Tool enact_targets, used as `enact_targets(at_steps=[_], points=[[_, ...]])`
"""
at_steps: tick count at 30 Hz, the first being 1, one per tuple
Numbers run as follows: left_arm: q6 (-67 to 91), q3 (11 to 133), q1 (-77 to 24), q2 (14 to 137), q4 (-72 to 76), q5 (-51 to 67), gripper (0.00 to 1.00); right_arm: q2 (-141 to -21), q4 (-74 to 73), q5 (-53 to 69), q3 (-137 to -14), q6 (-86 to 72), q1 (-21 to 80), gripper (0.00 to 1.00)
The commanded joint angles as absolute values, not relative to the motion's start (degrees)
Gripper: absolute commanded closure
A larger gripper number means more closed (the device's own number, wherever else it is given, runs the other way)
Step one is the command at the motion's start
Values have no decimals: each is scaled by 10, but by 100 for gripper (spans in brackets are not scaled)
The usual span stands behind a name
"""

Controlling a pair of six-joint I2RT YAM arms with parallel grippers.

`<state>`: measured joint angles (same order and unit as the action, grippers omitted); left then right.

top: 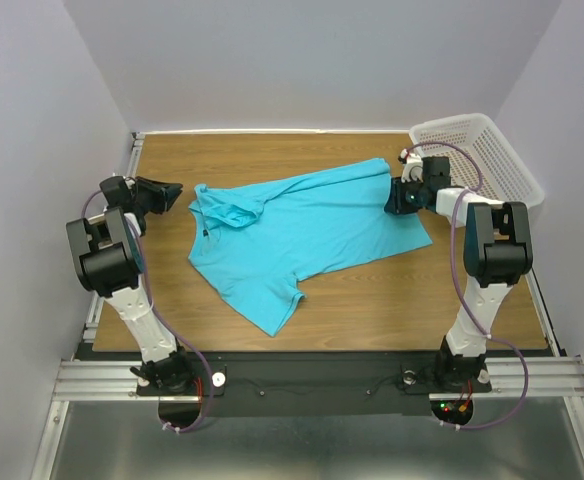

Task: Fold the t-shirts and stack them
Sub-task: Fold the tshirt

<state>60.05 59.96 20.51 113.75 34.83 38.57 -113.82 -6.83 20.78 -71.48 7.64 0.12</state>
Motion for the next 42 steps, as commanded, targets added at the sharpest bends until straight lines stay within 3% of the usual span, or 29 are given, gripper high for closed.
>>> enact_targets(at_steps=[1,12,21,36,42], points=[[534,647,213,1115,319,357,64,-1191,-136,121,-694,95,-3,63],[325,744,186,1148,114,374,59,-1196,-139,130,-697,94,-2,63],[162,816,142,1187,-54,258,59,-1196,-140,139,-698,92,-2,63],[114,877,108,1229,-125,246,58,-1197,-142,140,-699,93,-2,63],[92,883,98,1238,-156,245,65,-1197,-141,142,-700,91,-2,63]])
